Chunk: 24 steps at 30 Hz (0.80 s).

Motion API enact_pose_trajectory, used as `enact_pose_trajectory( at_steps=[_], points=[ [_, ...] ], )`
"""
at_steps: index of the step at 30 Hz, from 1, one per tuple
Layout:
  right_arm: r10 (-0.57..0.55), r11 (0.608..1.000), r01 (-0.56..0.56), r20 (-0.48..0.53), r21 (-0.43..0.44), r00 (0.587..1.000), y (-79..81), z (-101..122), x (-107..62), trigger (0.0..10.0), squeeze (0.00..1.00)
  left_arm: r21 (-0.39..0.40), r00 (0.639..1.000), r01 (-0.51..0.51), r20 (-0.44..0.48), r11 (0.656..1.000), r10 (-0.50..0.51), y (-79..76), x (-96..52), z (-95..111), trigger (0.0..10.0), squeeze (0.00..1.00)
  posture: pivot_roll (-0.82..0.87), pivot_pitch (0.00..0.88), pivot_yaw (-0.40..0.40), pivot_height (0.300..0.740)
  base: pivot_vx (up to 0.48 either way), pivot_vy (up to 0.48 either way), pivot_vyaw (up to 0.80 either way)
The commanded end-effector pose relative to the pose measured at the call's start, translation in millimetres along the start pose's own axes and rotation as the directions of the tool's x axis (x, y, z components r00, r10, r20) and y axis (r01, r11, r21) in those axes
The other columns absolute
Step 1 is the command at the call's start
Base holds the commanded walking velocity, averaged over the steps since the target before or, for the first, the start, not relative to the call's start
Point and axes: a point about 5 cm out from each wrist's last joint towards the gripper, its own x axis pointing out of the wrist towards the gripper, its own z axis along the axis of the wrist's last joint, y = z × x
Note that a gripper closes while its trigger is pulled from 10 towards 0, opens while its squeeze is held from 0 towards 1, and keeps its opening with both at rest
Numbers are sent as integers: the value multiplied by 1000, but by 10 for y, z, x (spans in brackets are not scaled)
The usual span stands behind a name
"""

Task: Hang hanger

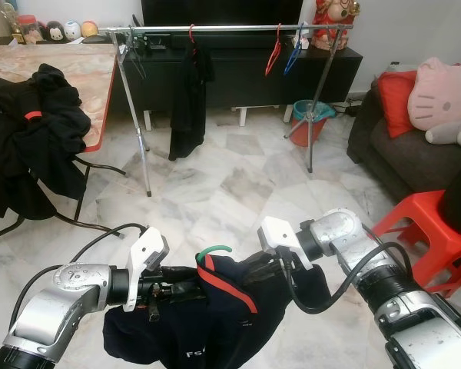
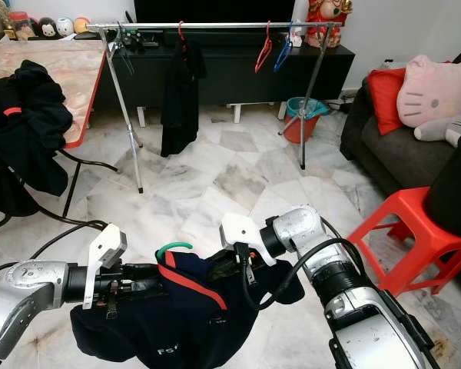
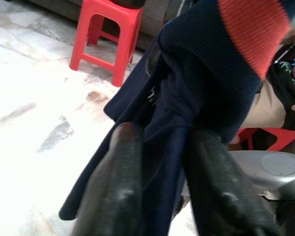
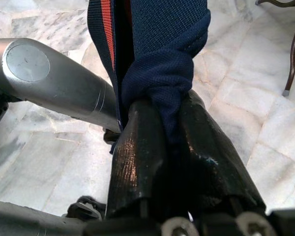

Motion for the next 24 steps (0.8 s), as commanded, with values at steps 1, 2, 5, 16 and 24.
enact_pose_trajectory(
  at_steps=[1, 2, 5, 16, 24],
  points=[
    [-16, 999, 18, 38, -50, 999, -71, 154, -33, 0, 0, 12, 999, 37, -4, 999, -37, -40, 44, 43, 0, 0, 181, 0, -77, 732, 0, 0, 0],
    [-16, 999, 18, 38, -49, 999, -71, 153, -33, 0, 0, 12, 999, 38, -4, 999, -38, -41, 43, 43, 0, 0, 181, 0, -77, 732, 0, 0, 0],
    [-17, 999, 19, 38, -47, 999, -70, 148, -35, 0, 0, 9, 999, 47, 3, 999, -47, -49, 37, 55, 0, 0, 180, 0, -76, 732, 0, 0, 0],
    [-17, 999, 18, 35, -38, 999, -53, 110, -30, 0, 0, 10, 998, 61, 14, 998, -61, -59, 51, 69, 0, 0, 180, 0, -78, 732, 0, 0, 0],
    [-14, 999, 15, 30, -32, 999, -41, 84, -12, 3490, 157, 9, 998, 66, 18, 998, -66, -71, 49, 63, 0, 0, 180, 0, -76, 732, 0, 0, 0]
  ],
)
